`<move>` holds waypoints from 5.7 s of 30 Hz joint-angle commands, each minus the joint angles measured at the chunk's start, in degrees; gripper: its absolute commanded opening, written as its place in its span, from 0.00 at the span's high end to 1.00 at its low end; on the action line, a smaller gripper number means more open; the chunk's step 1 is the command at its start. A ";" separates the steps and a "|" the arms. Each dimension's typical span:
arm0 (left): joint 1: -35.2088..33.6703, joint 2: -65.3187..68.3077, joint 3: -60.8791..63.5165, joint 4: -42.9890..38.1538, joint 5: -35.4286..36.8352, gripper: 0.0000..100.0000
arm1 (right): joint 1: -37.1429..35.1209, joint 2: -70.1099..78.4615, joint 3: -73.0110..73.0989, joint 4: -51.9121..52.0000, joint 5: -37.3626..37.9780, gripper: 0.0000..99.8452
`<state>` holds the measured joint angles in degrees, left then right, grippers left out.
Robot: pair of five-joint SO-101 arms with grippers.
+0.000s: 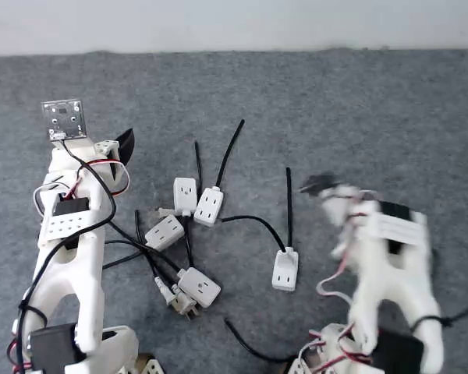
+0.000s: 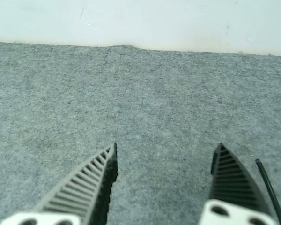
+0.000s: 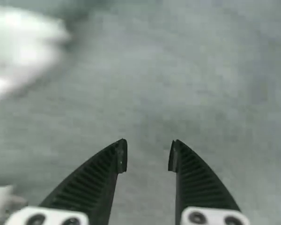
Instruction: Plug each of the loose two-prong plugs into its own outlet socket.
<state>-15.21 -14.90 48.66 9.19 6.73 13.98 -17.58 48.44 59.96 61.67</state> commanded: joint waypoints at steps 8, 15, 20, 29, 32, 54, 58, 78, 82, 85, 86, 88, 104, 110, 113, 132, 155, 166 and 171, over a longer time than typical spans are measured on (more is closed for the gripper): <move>-0.09 -0.26 -0.40 -1.23 -0.97 0.69 | 14.55 3.38 -2.64 -7.69 0.97 0.85; 0.00 -0.26 -0.31 -1.23 -2.55 0.69 | -2.15 3.91 -6.59 10.33 -10.46 0.85; 0.00 -0.26 -0.31 -1.23 -2.73 0.69 | -12.53 3.91 -17.32 26.15 -19.08 0.85; 0.00 -0.26 -0.31 -1.23 -2.81 0.69 | -27.91 4.00 -23.82 41.89 -23.30 0.85; 0.00 -0.26 -0.31 -1.23 -2.81 0.69 | -30.55 4.00 -23.74 42.86 -23.30 0.85; 0.09 -0.26 -0.31 -1.32 -2.81 0.69 | -40.57 4.70 -17.14 25.45 -22.68 0.85; 0.09 -0.26 -0.31 -1.32 -2.81 0.69 | -40.40 4.70 -9.14 16.22 -21.80 0.85; 0.09 -0.26 -0.31 -1.41 -2.90 0.69 | -7.34 4.70 -0.44 -3.38 -7.56 0.85; 0.18 -0.26 -0.31 -1.41 -2.90 0.69 | 6.46 4.70 -0.44 -12.09 -5.19 0.85; 0.18 -0.26 -0.31 -1.41 -2.90 0.69 | 14.37 4.70 -0.44 -17.45 -3.60 0.85; 0.18 -0.26 -0.31 -1.41 -2.90 0.69 | 16.04 4.70 -0.44 -18.33 -3.08 0.85; 0.18 -0.26 -0.31 -1.41 -2.90 0.69 | 17.19 4.70 -0.18 -18.24 -2.29 0.85; 0.18 1.76 -1.10 -1.41 -2.90 0.69 | -8.40 4.00 -3.43 8.04 -9.14 0.85; 0.18 2.99 -2.33 -1.23 -2.90 0.69 | -18.15 4.26 -5.63 8.13 -12.92 0.85; 0.18 2.99 -2.33 -1.23 -2.90 0.69 | -22.29 4.70 -5.45 7.34 -12.92 0.85; 0.09 2.90 -2.33 -1.23 -2.90 0.69 | -9.27 4.70 3.34 -23.43 -12.48 0.85; 0.26 3.25 -2.33 -1.23 -2.90 0.69 | 21.85 20.53 1.05 -44.26 -6.07 0.85; 0.26 3.34 -2.33 -1.32 -2.90 0.69 | 1.54 8.31 -13.98 -12.79 -27.78 0.85; 0.26 3.34 -2.33 -1.32 -2.90 0.69 | -3.47 6.90 -20.04 -8.31 -41.85 0.85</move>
<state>-15.21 -11.30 48.66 9.19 4.62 14.07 -7.12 35.43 48.00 30.55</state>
